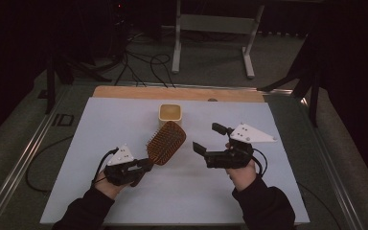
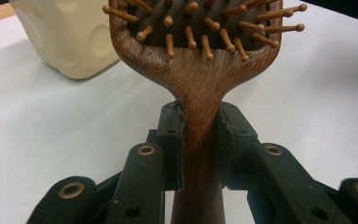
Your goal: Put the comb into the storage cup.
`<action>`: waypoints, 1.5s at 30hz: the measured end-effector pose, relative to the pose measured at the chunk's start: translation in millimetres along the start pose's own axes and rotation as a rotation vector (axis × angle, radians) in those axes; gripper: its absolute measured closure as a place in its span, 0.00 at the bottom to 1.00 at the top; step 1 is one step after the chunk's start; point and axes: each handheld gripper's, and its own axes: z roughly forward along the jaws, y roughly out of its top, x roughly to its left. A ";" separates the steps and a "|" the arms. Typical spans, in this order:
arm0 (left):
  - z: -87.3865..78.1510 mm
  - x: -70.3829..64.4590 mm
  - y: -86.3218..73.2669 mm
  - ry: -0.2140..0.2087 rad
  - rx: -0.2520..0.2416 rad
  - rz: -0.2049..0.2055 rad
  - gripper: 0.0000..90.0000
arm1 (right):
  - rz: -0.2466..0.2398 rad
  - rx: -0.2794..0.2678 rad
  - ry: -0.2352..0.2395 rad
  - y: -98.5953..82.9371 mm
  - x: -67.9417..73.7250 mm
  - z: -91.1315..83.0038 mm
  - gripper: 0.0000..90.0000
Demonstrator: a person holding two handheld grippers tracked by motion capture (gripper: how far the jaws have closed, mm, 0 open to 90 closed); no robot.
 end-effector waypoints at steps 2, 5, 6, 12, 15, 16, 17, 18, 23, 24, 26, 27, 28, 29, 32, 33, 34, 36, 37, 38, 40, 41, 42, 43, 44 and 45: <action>-0.1 -0.3 -0.1 0.001 -0.004 0.000 0.82 | 0.018 -0.005 0.004 1.6 -0.5 2.6 0.10; -0.4 -0.5 0.0 0.002 -0.007 -0.001 0.82 | 0.039 0.001 0.000 3.5 -1.3 7.3 0.10; -0.4 -0.3 0.2 -0.001 -0.006 -0.003 0.82 | 0.042 0.006 0.001 4.1 -1.8 9.1 0.10; -0.2 -0.2 0.1 -0.005 -0.009 -0.007 0.82 | 0.091 0.032 0.034 3.6 -3.4 21.3 0.09; -0.4 -0.2 0.4 -0.008 -0.009 -0.007 0.82 | 0.117 0.045 0.047 1.4 -3.6 29.1 0.09; -0.4 -0.2 0.4 -0.008 -0.009 -0.007 0.82 | 0.117 0.045 0.047 1.4 -3.6 29.1 0.09; -0.4 -0.7 0.3 -0.003 -0.011 -0.003 0.82 | 0.130 0.053 0.052 0.6 -3.3 31.9 0.09; -0.3 -0.5 0.4 -0.007 -0.010 -0.005 0.82 | 0.155 0.059 0.070 -1.3 -3.3 37.2 0.09; -0.5 -0.6 0.3 -0.003 -0.014 -0.002 0.82 | 0.231 0.075 0.092 -4.7 -4.4 47.9 0.09; -0.5 -0.4 0.4 -0.006 -0.013 -0.002 0.82 | 0.259 0.077 0.087 -5.7 -5.5 50.1 0.09; -0.9 -0.8 0.5 -0.002 -0.016 -0.001 0.82 | 0.299 0.083 0.087 -7.2 -7.7 53.2 0.09; -1.0 -0.5 0.6 -0.005 -0.016 -0.001 0.82 | 0.324 0.084 0.084 -8.4 -9.1 54.9 0.09; -0.9 -0.9 0.7 -0.001 -0.017 0.001 0.82 | 0.348 0.088 0.083 -9.8 -10.3 56.7 0.09; -1.0 -1.0 0.6 0.001 -0.018 0.002 0.82 | 0.370 0.092 0.082 -11.0 -11.0 58.8 0.09; -0.9 -1.6 0.8 0.002 -0.019 0.008 0.82 | 0.450 0.096 0.047 -14.5 -12.4 64.5 0.09; -0.9 -1.4 0.9 -0.002 -0.020 0.007 0.82 | 0.467 0.094 0.043 -15.5 -12.8 65.7 0.09; -1.1 -1.6 1.1 -0.002 -0.020 0.009 0.82 | 0.494 0.093 0.048 -16.6 -13.0 67.1 0.09; -1.3 -1.5 1.4 -0.004 -0.020 0.012 0.82 | 0.542 0.094 0.058 -19.4 -13.2 70.7 0.09; -1.4 -2.0 1.4 0.004 -0.020 0.016 0.82 | 0.557 0.097 0.056 -20.5 -12.6 72.4 0.09; -1.3 -1.8 1.4 0.003 -0.020 0.014 0.82 | 0.569 0.101 0.061 -21.4 -11.9 73.9 0.09; -1.3 -2.3 1.2 0.011 -0.022 0.017 0.82 | 0.594 0.105 0.072 -23.0 -10.1 76.6 0.09; -1.5 -1.9 1.2 0.007 -0.022 0.014 0.82 | 0.598 0.107 0.075 -23.6 -8.9 78.0 0.09; -1.5 -2.0 1.3 0.007 -0.021 0.016 0.82 | 0.602 0.111 0.093 -24.5 -8.3 79.2 0.09; -1.3 -2.7 1.0 0.015 -0.027 0.017 0.82 | 0.614 0.115 0.097 -25.1 -7.1 80.4 0.09; -1.3 -2.2 1.1 0.007 -0.027 0.014 0.82 | 0.621 0.118 0.099 -25.7 -6.2 81.7 0.10; -1.3 -2.4 1.1 0.011 -0.027 0.016 0.82 | 0.628 0.125 0.115 -26.8 -5.8 83.0 0.10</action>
